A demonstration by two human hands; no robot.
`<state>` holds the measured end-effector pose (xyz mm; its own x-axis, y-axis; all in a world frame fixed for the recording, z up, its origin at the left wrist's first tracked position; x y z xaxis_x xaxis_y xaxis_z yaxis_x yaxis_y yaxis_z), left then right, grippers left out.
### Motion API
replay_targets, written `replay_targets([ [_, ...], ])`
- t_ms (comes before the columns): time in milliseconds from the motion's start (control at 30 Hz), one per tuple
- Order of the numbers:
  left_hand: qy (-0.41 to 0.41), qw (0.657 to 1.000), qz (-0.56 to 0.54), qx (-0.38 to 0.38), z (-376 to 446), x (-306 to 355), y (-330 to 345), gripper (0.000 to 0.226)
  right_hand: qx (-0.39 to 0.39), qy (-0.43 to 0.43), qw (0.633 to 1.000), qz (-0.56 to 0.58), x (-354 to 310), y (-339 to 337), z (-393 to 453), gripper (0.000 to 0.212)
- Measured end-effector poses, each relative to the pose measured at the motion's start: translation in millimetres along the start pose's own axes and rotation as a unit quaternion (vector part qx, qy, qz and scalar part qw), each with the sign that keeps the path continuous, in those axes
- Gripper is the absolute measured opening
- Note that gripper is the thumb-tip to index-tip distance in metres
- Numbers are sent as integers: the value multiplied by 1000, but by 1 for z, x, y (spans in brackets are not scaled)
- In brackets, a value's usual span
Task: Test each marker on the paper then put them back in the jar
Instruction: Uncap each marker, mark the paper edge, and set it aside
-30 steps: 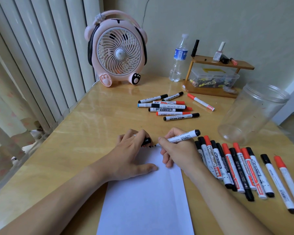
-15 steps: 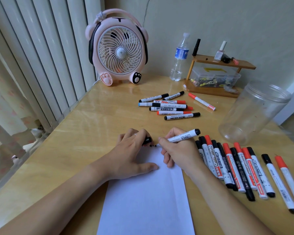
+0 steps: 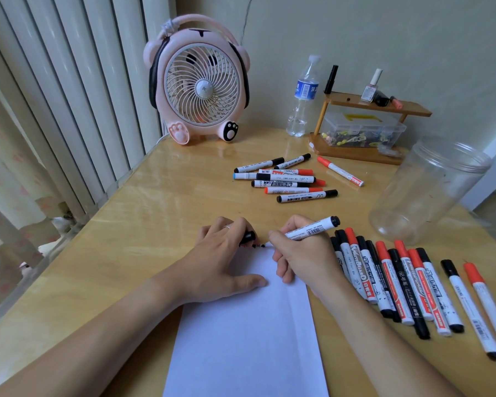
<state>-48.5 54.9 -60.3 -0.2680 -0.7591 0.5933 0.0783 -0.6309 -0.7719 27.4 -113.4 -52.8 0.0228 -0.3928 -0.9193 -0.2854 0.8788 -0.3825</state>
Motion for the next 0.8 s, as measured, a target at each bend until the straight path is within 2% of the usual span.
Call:
replay_targets([
  [133, 1, 1000, -2, -6, 0, 0, 0, 59, 3, -2, 1000, 8, 0, 1, 0, 20],
  [233, -3, 1000, -14, -6, -1, 2, -1, 48, 0, 2, 1000, 1, 1, 0, 1, 18],
  [367, -23, 998, -54, 37, 2, 0, -6, 39, 5, -3, 1000, 2, 1, -2, 0, 16],
  [567, 3, 995, 9, 102, 5, -11, -5, 32, -26, -68, 990, 119, -13, -3, -7, 25],
  [667, 8, 995, 9, 103, 6, -11, -5, 34, -45, -90, 987, 124, -15, 1, -10, 26],
  [800, 24, 994, 10, 103, 6, -12, -5, 24, -48, -87, 989, 105, -11, 5, -10, 27],
])
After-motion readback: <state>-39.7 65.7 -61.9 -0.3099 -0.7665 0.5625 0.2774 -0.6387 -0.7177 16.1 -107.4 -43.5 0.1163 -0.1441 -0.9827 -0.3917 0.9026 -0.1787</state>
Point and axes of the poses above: each hand's wrist, its own z-axis towards the middle knuckle, its own y-axis out of the palm, x = y × z, the point moved 3 cm from there along z, towards the middle knuckle, and after that the axes turned 8 degrees about -z, right-handed, at the moved point
